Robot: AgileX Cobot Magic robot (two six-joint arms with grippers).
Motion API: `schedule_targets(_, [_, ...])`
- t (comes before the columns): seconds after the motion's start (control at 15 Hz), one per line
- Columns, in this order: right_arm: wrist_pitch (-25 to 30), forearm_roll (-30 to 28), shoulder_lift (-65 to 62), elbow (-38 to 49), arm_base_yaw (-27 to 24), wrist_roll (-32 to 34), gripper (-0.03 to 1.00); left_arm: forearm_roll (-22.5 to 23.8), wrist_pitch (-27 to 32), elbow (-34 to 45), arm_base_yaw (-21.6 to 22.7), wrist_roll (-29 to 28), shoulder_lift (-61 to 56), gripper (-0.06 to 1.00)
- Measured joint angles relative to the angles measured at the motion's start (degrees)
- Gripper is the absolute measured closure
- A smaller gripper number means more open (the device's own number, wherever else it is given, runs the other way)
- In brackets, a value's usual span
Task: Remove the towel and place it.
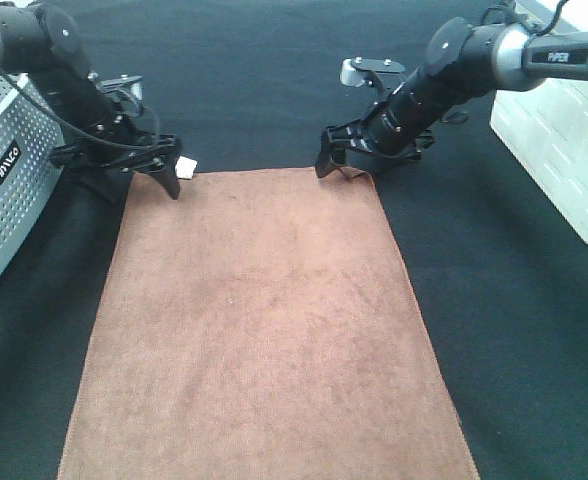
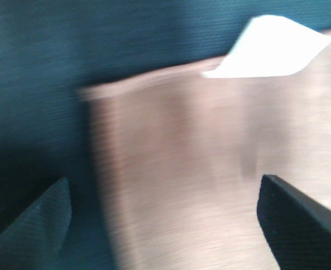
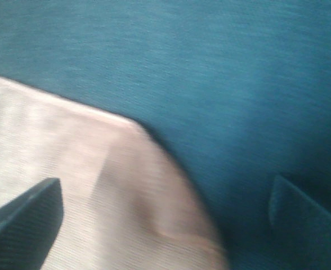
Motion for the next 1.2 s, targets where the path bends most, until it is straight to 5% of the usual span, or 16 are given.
schedule_targets(0.2, [-0.6,-1.7,0.1,0.0,2.1,-0.1,0.17,-1.8,-1.7,0.0,-1.7,0.1,0.1,0.2])
schedule_targets(0.33, [-1.2,-2.8,0.5,0.0,2.6,0.0,0.33,-1.8,-1.8,0.0,-1.7,-0.1,0.3,0.34])
schedule_targets(0.4, [-1.5,-2.8,0.5,0.0,2.6,0.0,0.49,-1.4,-2.1,0.0,-1.7,-0.1,0.4,0.42])
schedule_targets(0.67, [-1.8,-5.0,0.6,0.0,2.6,0.1,0.8,0.7,-4.4,0.0,-1.7,-0.1,0.6,0.91])
schedule_targets(0.8, [-2.2,-6.2,0.6,0.0,2.7,0.1,0.97,3.0,-5.8,0.0,-1.7,-0.1,0.7,0.94])
schedule_targets(1.2, [-2.9,-14.4,1.7,-4.0,3.1,0.3,0.97,3.0,-12.5,0.0,-1.8,4.5,0.7,0.94])
